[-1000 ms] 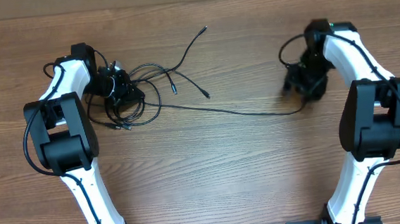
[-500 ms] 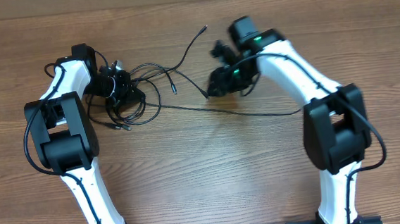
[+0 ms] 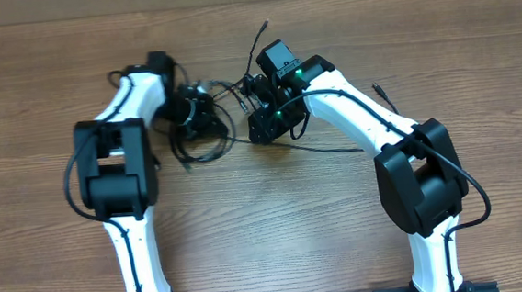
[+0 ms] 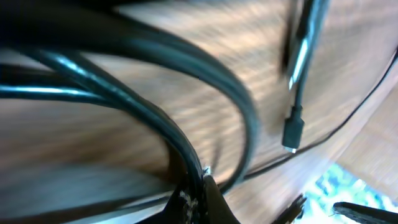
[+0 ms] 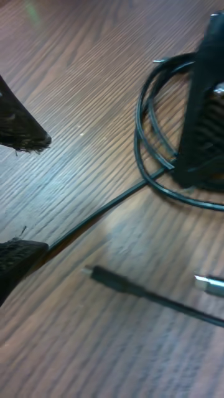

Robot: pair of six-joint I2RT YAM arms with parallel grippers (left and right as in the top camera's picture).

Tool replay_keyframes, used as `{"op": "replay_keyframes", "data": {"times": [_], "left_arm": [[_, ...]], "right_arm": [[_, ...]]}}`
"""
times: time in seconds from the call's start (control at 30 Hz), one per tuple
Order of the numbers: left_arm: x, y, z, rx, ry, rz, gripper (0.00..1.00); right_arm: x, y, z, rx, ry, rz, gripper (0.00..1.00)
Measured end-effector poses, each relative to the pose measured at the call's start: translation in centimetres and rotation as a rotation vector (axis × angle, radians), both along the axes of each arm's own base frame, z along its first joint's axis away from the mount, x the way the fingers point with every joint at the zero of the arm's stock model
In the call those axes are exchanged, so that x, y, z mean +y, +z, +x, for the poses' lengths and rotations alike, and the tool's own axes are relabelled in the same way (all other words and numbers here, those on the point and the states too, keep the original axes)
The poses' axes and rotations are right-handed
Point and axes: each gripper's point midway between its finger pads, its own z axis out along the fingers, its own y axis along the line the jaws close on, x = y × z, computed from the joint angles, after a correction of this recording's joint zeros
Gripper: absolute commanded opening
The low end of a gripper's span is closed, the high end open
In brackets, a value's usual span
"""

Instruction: Untangle cables

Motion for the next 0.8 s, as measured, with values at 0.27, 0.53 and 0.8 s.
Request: {"op": "replay_keyframes", "data": {"times": [0.27, 0.53, 0.8], "left_arm": [[-4.2, 0.1, -0.7, -0.063, -0.124, -0.095, 0.04], [-4.4, 0.3, -1.7, -0.059, -0.171, -0.175, 0.04], [-2.1, 6.4, -4.2, -0.060, -0.298, -0.412, 0.04]], "right_arm": [[-2.5, -0.3, -0.1, 0.062, -0.059, -0.037, 0.42], [-5.0, -0.1, 1.3, 0.139, -0.217, 0.002, 0.44], [-3.9, 0.4, 0.9, 0.184, -0.237, 0.057, 0.45]]}}
